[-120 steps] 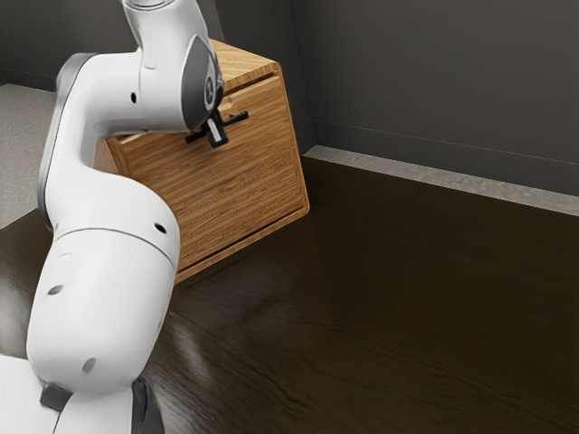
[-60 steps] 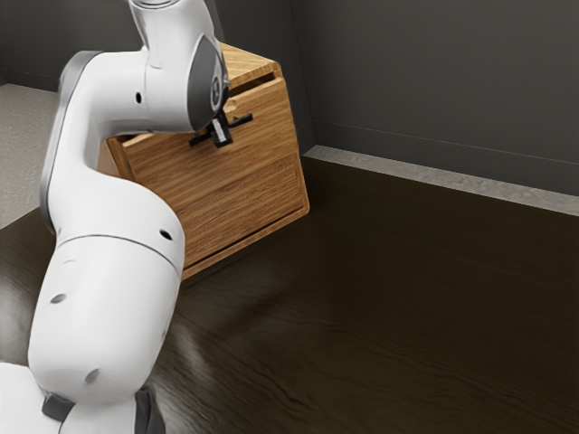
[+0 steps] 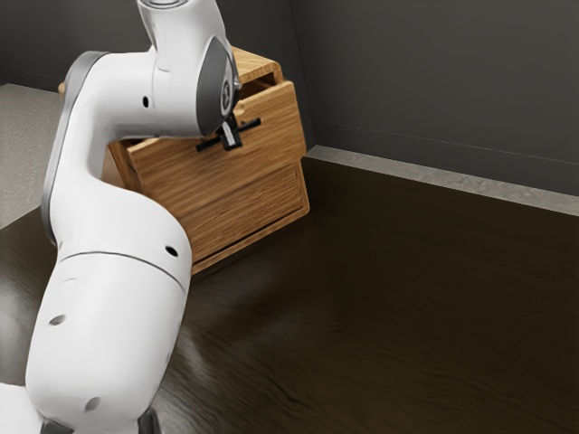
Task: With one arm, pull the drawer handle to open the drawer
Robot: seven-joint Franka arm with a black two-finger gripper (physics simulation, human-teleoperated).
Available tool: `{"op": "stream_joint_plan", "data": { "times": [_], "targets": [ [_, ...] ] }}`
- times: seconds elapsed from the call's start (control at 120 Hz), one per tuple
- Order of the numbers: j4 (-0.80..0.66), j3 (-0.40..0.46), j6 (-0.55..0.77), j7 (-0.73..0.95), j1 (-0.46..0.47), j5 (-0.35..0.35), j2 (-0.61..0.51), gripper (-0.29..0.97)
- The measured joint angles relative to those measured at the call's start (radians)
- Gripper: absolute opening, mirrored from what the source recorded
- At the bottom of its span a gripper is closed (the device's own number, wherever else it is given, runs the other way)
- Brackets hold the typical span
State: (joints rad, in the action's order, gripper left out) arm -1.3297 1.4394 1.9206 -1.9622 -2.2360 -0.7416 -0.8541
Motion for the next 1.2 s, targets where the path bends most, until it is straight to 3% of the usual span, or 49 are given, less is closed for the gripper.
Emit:
{"op": "stream_joint_plan", "data": {
  "times": [1.2],
  "targets": [
    [-0.122,-0.117,-0.020,-0.005,0.152,-0.002,-0.050,0.10]
  ]
}}
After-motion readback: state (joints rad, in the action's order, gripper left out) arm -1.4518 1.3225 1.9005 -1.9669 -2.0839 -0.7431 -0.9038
